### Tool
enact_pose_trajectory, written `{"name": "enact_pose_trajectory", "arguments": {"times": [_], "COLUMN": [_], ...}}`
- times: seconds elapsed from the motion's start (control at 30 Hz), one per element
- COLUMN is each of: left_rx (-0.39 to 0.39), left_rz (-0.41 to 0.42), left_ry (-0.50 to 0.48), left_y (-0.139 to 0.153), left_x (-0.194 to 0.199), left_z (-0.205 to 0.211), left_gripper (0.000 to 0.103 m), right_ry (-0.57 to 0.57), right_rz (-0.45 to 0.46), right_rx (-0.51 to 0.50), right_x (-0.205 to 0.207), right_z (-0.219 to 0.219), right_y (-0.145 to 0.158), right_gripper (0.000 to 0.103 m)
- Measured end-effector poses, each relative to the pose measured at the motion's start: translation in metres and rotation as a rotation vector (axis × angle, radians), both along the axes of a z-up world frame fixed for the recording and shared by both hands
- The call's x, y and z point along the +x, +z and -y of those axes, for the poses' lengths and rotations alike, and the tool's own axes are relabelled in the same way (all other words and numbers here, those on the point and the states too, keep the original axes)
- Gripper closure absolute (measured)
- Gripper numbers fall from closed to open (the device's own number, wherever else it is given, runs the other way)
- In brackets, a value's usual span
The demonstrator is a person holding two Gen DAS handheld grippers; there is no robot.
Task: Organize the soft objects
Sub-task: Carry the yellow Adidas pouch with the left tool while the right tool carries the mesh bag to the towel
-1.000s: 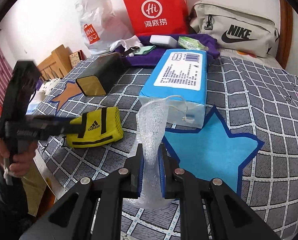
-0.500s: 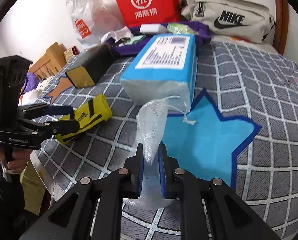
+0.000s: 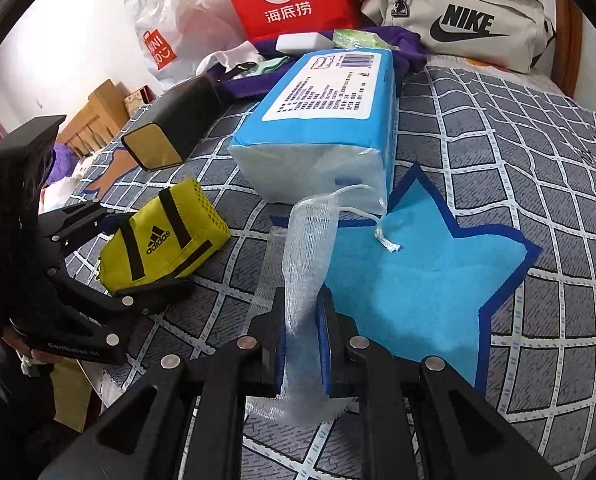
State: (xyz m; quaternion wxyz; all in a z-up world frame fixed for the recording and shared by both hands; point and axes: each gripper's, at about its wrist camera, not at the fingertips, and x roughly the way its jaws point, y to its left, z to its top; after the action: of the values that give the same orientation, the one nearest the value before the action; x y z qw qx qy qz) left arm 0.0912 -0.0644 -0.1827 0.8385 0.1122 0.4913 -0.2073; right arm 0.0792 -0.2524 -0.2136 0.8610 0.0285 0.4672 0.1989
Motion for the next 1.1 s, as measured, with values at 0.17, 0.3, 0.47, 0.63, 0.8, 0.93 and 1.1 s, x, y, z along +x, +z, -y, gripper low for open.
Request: {"name": "enact_pose_trajectory", "arguments": {"times": [0.17, 0.3, 0.47, 0.63, 0.8, 0.93, 1.1], "left_rx": [-0.063, -0.117, -0.167, -0.212, -0.252, -0.258, -0.283], "left_rz": [-0.022, -0.029, -0.003, 0.031, 0.041, 0.055, 0.058], "left_ry": [0.078, 0.156, 0.205, 0.23, 0.268, 0.305, 0.339], "left_y": [0.006, 0.014, 0.034, 0.057, 0.072, 0.082, 0.09], "left_x": [0.006, 0.009, 0.011, 0.017, 0.027, 0.037, 0.048], "left_z": [-0.023, -0.046, -0.065, -0.076, -0.085, -0.091, -0.101], "left_gripper": [0.04, 0.042, 0.042, 0.042, 0.042, 0.042, 0.042], "right_ry": [0.017, 0.041, 0.07, 0.106, 0.1, 0.095, 0.09], "right_rz": [0.018, 0.036, 0.06, 0.104, 0.132, 0.143, 0.171], "right_rx": [0.017, 0.049, 0.095, 0.142, 0.09, 0.089, 0.078], "right_x": [-0.002, -0.003, -0.004, -0.002, 0.011, 0.023, 0.039], "right_z": [-0.001, -0.004, -0.006, -0.011, -0.019, -0.019, -0.019], "right_y": [0.009, 0.019, 0.036, 0.061, 0.078, 0.088, 0.102], "right_gripper": [0.089, 0.09, 0.091, 0.091, 0.091, 0.091, 0.091]}}
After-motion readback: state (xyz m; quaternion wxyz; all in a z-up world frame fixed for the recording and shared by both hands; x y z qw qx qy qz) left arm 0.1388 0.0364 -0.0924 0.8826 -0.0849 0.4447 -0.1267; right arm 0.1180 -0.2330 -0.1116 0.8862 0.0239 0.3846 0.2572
